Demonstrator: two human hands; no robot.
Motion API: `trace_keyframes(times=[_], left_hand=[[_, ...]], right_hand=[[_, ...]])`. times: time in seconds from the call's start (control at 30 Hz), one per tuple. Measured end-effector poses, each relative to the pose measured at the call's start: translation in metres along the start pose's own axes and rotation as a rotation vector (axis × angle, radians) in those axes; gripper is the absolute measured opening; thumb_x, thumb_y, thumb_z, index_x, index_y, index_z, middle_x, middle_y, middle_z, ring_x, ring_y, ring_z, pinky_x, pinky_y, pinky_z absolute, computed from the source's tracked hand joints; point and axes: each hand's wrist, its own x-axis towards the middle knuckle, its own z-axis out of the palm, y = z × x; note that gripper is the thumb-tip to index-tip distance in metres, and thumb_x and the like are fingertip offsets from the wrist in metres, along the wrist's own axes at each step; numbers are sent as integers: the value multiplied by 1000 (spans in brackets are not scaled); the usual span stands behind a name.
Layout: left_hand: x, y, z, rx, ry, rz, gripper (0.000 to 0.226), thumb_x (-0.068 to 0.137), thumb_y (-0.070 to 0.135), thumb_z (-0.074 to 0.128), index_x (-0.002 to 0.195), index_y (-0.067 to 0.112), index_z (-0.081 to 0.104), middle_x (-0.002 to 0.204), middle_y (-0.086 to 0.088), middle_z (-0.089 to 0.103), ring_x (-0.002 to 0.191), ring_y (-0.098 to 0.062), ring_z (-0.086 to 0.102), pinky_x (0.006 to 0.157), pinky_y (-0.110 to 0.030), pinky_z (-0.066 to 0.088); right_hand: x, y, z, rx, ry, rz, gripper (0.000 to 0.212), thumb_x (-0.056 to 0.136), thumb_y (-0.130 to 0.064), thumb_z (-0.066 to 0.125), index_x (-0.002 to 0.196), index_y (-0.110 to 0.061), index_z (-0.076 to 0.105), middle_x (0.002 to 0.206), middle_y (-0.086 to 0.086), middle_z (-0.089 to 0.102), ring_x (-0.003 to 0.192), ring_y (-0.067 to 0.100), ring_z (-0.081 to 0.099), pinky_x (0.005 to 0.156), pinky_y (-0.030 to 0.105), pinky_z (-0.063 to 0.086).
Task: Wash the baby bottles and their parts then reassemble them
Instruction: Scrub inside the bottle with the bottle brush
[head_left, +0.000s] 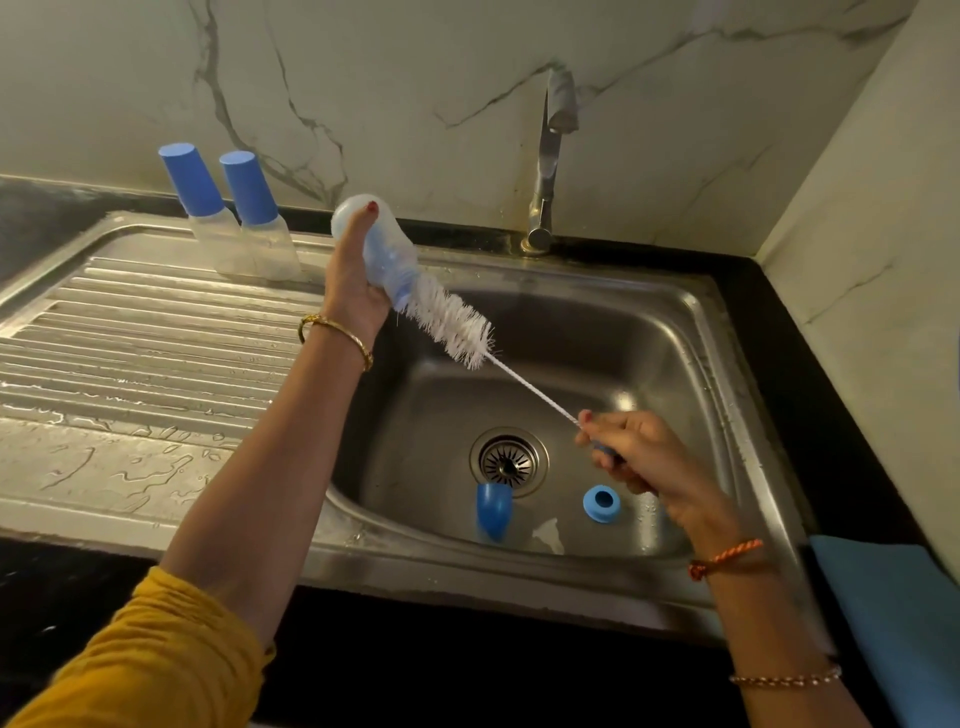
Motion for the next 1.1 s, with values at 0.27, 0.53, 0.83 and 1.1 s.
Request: trace_keyframes(times=[0.27,0.53,0.83,1.1], left_hand=[[-5,-4,5,-16,104,5,76,75,34,72,135,8,34,121,-14,45,102,-23,51,76,-33,53],[-20,3,12,-158,-89,4,126,7,49,89,120,15,43,100,-9,50,85,-18,54,69,-30,55],[-12,2,4,-23,60,0,56,82,32,67,126,11,39,126,-15,49,109,-24,55,84,-34,54],[-18,12,4,-102,-135,-13,97,33,41,91,115,11,49,104,-9,58,92,-19,62,66,-27,54]], right_hand=[[5,3,11,-751,739,-525,31,89,-31,55,67,-11,64,56,3,57,48,17,49,44,28,36],[5,1,13,253,-58,230,35,94,-25,48,61,-12,53,41,-8,36,34,3,25,35,15,15],[12,7,13,-666,822,-552,31,90,-25,55,64,-10,61,50,3,53,43,15,41,42,20,25],[8,1,16,169,-16,192,33,94,-26,49,65,-12,56,44,-6,36,35,3,27,35,14,16]])
